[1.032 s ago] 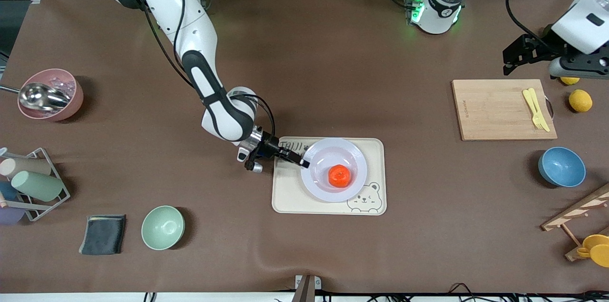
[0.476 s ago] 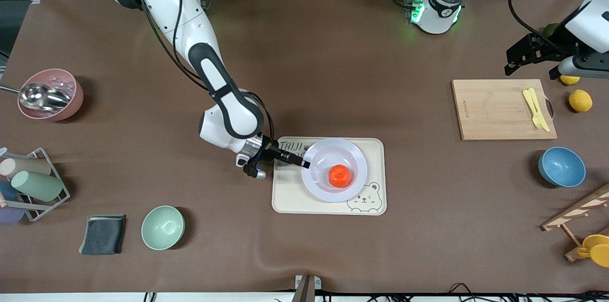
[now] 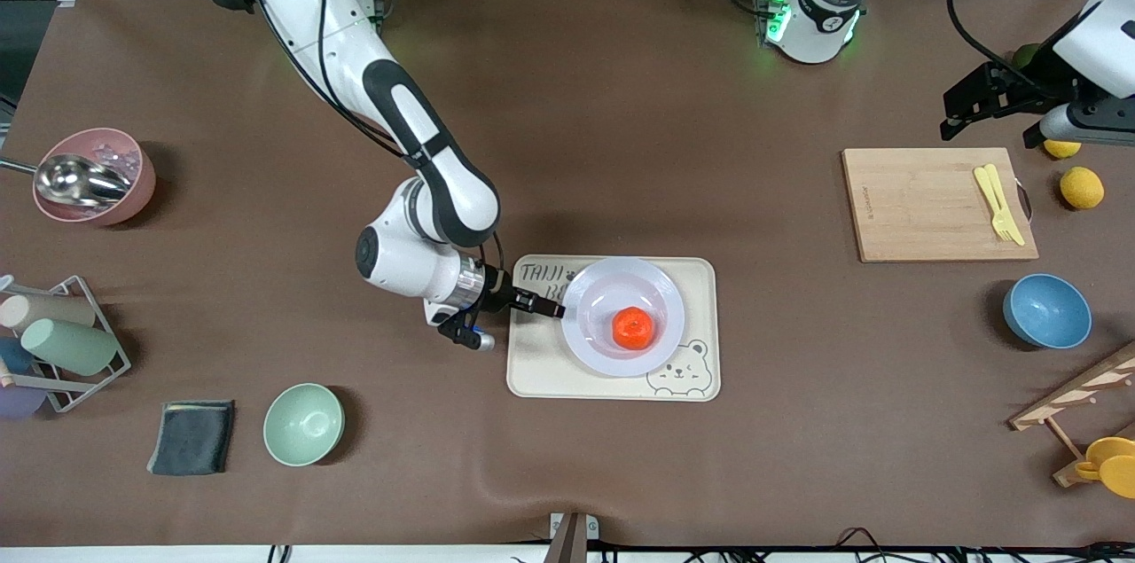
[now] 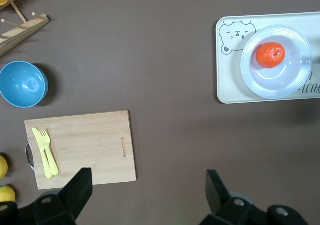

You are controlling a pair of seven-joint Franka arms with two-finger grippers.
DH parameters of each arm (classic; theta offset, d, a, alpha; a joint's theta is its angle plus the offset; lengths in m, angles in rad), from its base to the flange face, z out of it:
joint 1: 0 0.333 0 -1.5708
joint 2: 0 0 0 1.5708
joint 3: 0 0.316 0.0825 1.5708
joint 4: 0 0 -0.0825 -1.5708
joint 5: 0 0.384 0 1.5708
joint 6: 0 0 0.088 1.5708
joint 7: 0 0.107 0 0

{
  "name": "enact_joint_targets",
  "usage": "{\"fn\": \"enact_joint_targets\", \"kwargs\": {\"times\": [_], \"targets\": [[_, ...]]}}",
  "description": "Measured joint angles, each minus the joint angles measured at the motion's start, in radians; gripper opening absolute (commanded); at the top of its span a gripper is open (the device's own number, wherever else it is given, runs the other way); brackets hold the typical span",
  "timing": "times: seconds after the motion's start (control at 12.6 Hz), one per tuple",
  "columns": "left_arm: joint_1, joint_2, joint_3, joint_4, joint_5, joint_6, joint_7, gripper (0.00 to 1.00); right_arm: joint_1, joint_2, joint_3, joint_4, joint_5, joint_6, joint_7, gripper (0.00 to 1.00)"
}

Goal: Place orange and plate with both arms

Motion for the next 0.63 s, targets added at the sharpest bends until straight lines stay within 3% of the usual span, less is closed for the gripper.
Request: {"fn": "enact_joint_targets", "kwargs": {"times": [0.16,0.32,0.63], "targets": [[0.002,0.0,0.002,0.0,0.0,0.0,0.0,1.0,-0.002,-0.02,-0.105,0.066,-0.046,-0.213,0.058,0.83],[0.002,0.001,0.002,-0.001,0.0,0.0,0.0,1.0,-0.007,-0.03,-0.213,0.105,-0.066,-0.368,0.06,1.0],[0.003,0.003,0.006,-0.001,0.0,0.0,0.0,1.0,-0.014,-0.047,-0.306,0.143,-0.239,-0.474,0.055,1.0]]}}
